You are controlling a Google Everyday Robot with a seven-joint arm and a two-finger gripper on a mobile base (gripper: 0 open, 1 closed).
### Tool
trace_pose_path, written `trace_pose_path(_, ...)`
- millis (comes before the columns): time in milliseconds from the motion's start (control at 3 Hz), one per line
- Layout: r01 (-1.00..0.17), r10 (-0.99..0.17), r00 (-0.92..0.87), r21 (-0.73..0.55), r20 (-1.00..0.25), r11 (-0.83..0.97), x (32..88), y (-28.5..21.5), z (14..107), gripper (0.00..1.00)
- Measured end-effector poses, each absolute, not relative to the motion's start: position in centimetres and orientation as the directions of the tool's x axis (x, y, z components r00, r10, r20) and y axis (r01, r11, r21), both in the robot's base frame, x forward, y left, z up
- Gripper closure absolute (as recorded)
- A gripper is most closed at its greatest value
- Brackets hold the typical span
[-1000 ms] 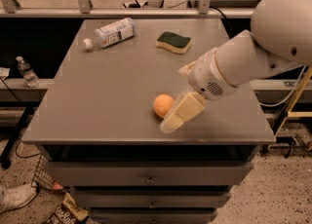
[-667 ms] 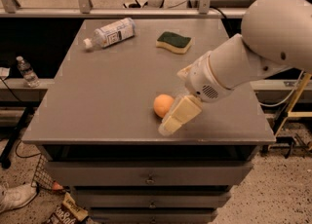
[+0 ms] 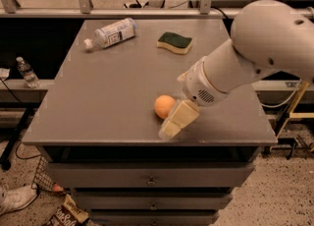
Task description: Move orange near sponge
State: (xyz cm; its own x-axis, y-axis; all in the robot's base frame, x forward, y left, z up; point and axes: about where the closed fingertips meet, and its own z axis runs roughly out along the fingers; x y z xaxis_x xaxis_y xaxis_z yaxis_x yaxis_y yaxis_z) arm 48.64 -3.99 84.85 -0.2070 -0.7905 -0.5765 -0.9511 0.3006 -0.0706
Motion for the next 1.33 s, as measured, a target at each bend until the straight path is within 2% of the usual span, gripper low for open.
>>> trace_pose_path(333, -0.953, -0.797, -0.209, -0.065, -0.567, 0.296, 48.67, -3.72, 84.38, 0.0)
trace_pose_path(667, -0.952, -0.8, -0.209, -0.069, -0.562, 0.298, 48.72, -3.75, 84.25, 0.17)
trace_pose_path(1333, -0.952, -0.804, -0.208, -0.074, -0.557, 0.297, 48.97, -3.85, 84.49, 0.64)
